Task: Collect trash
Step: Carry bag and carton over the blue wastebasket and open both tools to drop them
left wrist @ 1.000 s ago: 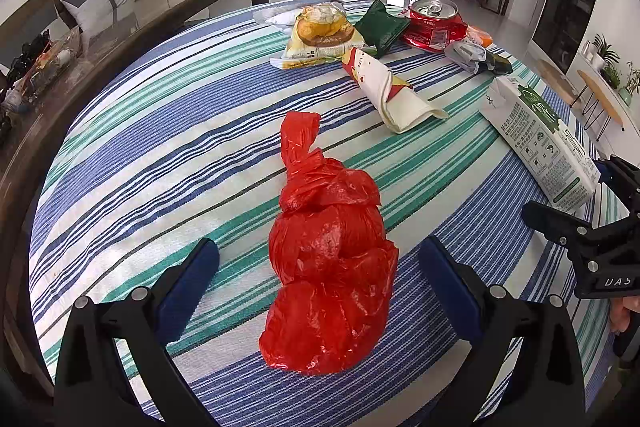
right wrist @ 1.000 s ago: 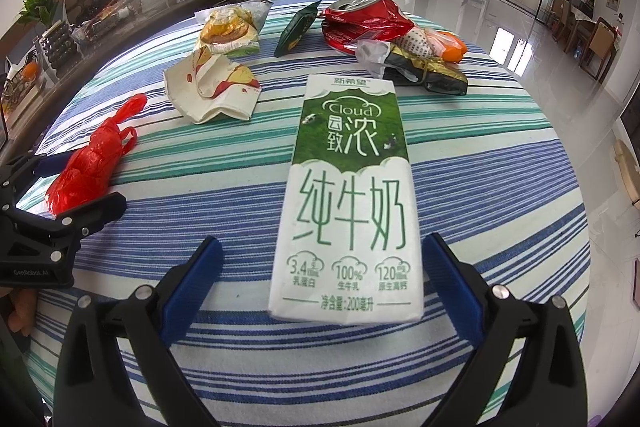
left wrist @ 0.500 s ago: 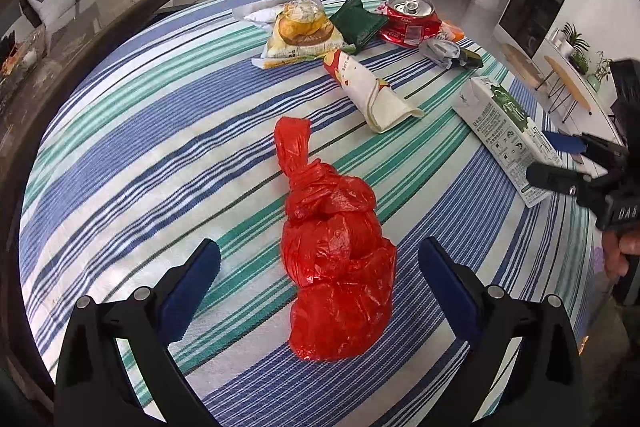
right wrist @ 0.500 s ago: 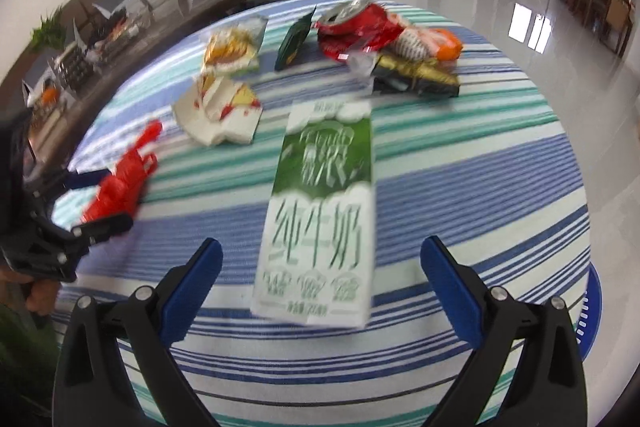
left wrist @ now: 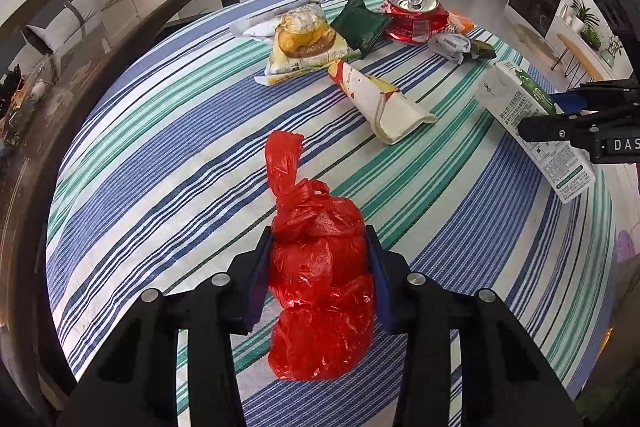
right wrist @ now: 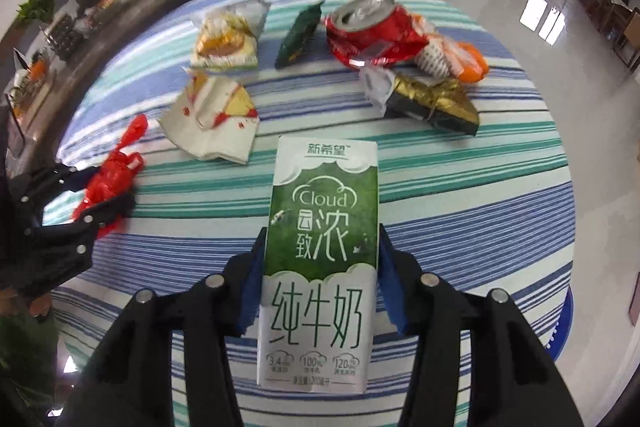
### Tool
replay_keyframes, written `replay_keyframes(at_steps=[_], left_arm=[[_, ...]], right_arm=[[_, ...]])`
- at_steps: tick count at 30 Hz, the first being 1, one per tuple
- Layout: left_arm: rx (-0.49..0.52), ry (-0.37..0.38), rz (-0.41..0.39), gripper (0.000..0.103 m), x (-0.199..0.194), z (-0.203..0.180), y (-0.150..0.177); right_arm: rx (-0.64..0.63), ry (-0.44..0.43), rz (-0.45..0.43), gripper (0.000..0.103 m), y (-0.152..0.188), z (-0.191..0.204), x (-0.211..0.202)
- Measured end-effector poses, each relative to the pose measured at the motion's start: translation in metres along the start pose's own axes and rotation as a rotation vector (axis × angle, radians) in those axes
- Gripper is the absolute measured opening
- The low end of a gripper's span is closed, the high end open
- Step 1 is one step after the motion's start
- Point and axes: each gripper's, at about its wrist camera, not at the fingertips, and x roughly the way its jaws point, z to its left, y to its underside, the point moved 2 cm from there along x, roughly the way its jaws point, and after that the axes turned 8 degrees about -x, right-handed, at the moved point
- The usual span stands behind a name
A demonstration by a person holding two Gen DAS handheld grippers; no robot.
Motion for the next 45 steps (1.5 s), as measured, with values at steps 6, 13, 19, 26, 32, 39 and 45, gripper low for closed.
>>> replay_keyframes(at_steps=[6, 13, 19, 26, 32, 39, 45], left_arm=[[-0.018, 0.143, -0.06, 0.042, -0.037, -0.039, -0.011], [0.085, 0.349, -0.073, 0.042, -0.057, -0.168, -0.023], [0.194, 0.501, 0.013, 0.043, -0.029, -0.311, -0.024], [0.246, 0.513, 0.142, 0.043, 0.062, -0.442, -0.02], [0.23, 0.476, 0.21, 0.044, 0.141, -0.497, -0.021], [0.236, 0.431, 0.198, 0.076, 0.176, -0.515, -0.023], [0.261, 0.482, 0.061, 0.093, 0.099, -0.482, -0.027]], right_arm=[[0.077, -0.024, -0.135, 0.049, 0.03, -0.038, -0.062], [0.259, 0.12, -0.188, 0.049, 0.106, -0.154, -0.105], [0.433, 0.223, -0.172, 0.049, 0.193, -0.255, -0.104], [0.549, 0.232, -0.158, 0.049, 0.246, -0.332, -0.068], [0.624, 0.198, -0.145, 0.049, 0.272, -0.368, -0.039], [0.714, 0.178, -0.185, 0.079, 0.291, -0.391, -0.037], [0.652, 0.297, -0.279, 0.089, 0.285, -0.367, -0.074]])
